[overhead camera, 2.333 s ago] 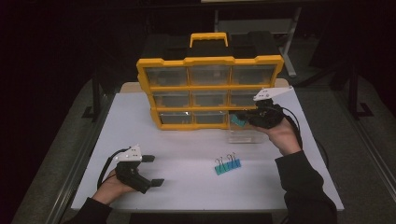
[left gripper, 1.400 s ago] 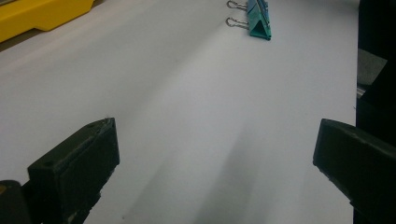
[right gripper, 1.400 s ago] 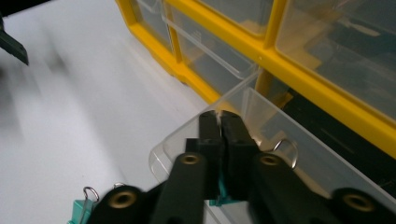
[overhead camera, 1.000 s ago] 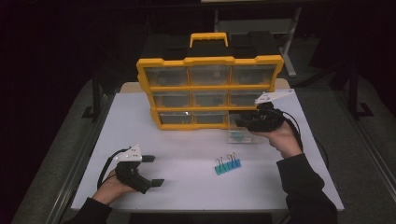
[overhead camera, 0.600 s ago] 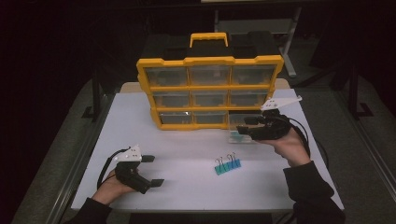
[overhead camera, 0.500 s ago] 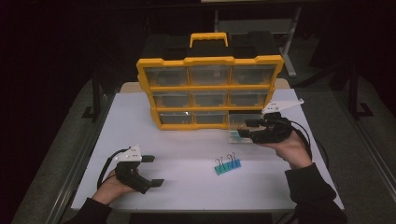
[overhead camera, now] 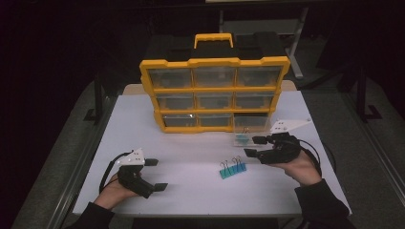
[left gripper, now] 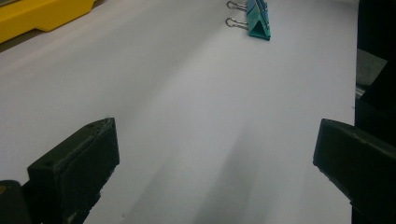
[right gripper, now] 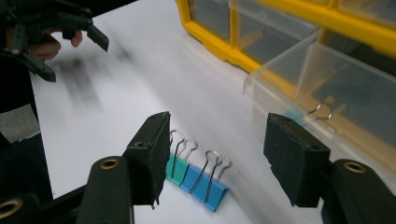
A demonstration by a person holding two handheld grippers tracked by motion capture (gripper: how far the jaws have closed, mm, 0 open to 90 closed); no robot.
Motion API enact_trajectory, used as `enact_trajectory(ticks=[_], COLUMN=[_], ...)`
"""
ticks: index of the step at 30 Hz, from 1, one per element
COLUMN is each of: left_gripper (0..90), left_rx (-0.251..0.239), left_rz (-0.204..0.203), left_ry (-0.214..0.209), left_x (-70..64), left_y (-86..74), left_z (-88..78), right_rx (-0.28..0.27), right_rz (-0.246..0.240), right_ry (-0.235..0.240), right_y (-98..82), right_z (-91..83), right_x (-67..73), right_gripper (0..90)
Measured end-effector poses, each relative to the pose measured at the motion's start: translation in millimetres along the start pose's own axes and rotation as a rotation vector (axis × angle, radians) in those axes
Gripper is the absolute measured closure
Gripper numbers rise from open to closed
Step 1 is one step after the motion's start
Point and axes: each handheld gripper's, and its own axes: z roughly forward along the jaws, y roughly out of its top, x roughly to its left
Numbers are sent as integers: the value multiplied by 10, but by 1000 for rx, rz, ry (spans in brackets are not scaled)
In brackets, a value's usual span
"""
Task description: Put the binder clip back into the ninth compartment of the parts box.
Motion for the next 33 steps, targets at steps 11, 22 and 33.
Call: enact_trajectory(ticks=[11,22,33], left_gripper=[0,0,0], left_rx=[3,6,-1], left_rz=[5,6,5], left_ry=[0,1,3], left_x=[1,5,-3], left_y=[-3,-8,0], left_z=[-1,6,5], right_rx=[25,62,75], right_rz=[14,17,42], right_ry=[7,10,0], right_y=[-229,-339,-357], right_z=[144,339,496], right_x=[17,22,-14], right_gripper=[348,332,352])
